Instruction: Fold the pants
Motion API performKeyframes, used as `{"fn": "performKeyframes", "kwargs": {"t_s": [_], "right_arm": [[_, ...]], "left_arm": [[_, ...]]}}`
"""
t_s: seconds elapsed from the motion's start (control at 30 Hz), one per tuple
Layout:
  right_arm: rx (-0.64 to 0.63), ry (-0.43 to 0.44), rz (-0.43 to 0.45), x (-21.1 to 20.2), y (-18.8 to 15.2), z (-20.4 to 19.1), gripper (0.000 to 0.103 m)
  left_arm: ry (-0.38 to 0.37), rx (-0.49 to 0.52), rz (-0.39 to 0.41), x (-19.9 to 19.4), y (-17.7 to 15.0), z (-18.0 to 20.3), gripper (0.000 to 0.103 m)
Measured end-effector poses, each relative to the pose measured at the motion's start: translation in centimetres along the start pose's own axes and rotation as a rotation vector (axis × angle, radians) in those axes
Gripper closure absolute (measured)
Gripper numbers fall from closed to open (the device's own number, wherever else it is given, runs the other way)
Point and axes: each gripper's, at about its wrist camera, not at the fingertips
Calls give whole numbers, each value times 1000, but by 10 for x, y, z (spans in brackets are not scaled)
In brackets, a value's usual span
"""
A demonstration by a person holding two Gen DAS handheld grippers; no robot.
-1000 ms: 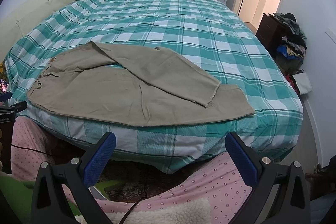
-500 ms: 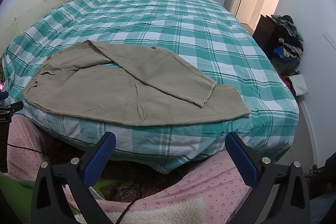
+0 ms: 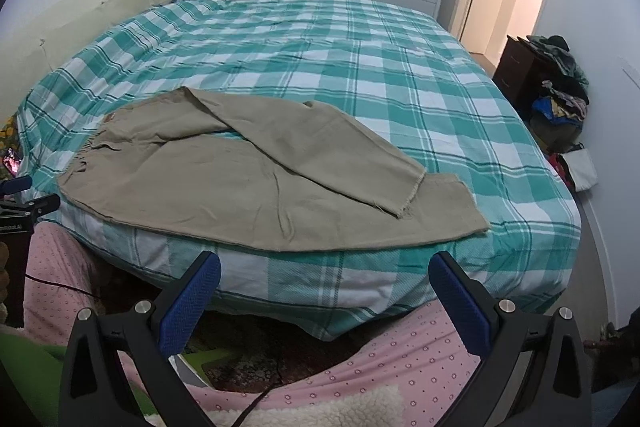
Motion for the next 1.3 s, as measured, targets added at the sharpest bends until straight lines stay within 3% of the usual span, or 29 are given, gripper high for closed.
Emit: {"fn": "performKeyframes", "kwargs": {"t_s": [0.4,0.63,0.87,0.97,1.03,1.07,1.1,1.2,1.3], "right_arm": [[11,49,67,-9,9,-4,1],[-1,76,60,-6,5,-8,1],[-107,57,93,6,11,-3,1],[-254,15,86,41,21,13,3],[-363,-4,51,83,27,30,24],[-403,-16,17,105,30,38,29],[-436,-2,-37,131,33,47,34],[-475,89,-166,191,38,61,35],[-519,94,-249,237,38,61,49]], "left_arm": [[-29,-18,44,-8,5,-2,0],[-34,-19,57,-10,4,-2,0],[-34,-28,39,-7,3,-4,0],[-35,-34,36,-6,4,-5,0],[-36,-40,37,-6,3,-6,0],[-34,-45,38,-7,3,-7,0],[-31,-52,39,-8,2,-8,0],[-13,-71,34,-9,-1,-11,0],[6,-100,6,-4,-5,-17,0]]}}
Point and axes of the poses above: each gripper's, at about its wrist camera, not at the fingertips, and x roughly the way its jaws point, z to its right, y to its top
